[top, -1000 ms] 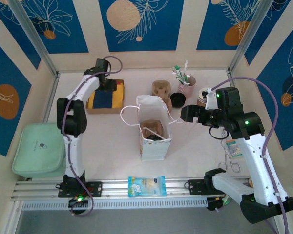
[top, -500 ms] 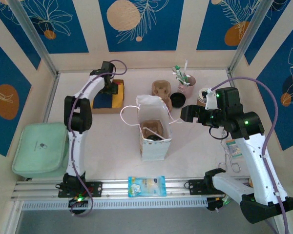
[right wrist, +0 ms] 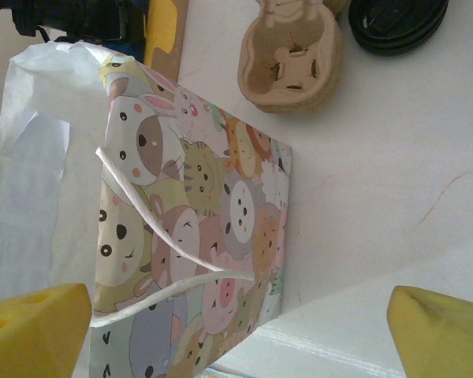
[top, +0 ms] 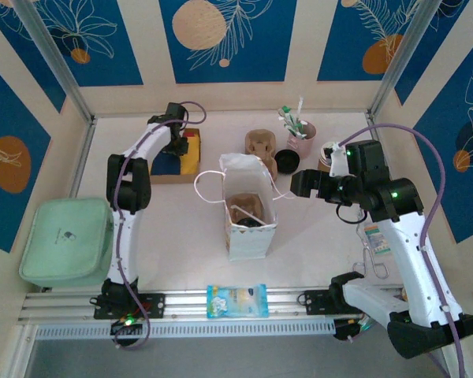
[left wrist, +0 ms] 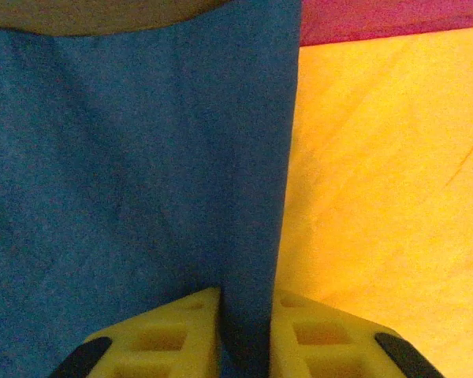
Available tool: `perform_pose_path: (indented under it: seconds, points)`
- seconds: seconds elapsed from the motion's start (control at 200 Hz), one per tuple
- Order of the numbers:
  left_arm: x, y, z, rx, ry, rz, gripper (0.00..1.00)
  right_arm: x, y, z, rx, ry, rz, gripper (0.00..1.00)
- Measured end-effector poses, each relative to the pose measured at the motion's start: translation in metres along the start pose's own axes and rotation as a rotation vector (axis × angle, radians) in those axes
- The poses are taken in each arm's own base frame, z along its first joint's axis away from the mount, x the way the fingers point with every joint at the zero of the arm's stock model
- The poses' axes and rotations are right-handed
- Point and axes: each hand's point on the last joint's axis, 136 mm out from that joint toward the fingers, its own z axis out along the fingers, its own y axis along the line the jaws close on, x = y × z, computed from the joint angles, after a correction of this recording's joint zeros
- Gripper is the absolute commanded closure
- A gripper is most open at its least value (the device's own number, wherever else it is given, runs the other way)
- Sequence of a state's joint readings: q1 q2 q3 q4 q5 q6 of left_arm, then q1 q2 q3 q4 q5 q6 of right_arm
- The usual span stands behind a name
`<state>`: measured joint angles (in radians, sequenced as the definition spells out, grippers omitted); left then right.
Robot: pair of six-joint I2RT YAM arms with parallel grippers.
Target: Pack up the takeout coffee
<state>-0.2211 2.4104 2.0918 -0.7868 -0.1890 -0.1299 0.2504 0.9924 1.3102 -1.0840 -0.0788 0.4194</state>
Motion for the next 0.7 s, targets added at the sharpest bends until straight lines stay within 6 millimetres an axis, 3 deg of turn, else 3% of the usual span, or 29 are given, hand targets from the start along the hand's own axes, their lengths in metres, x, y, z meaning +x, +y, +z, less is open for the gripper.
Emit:
perform_pose_path:
  seconds: [0.185, 0.335, 0.7]
  points:
    - [0.000, 0.001, -0.001, -0.004, -0.002, 0.005, 0.92, 0.000, 0.000, 0.000, 0.000, 0.000, 0.000, 0.03]
    - [-0.007, 0.003, -0.016, -0.001, -0.025, 0.004, 0.95, 0.000, 0.000, 0.000, 0.000, 0.000, 0.000, 0.03]
    - [-0.044, 0.012, -0.111, 0.026, -0.209, -0.024, 0.98, 0.001, 0.002, -0.006, -0.008, -0.018, -0.007, 0.04]
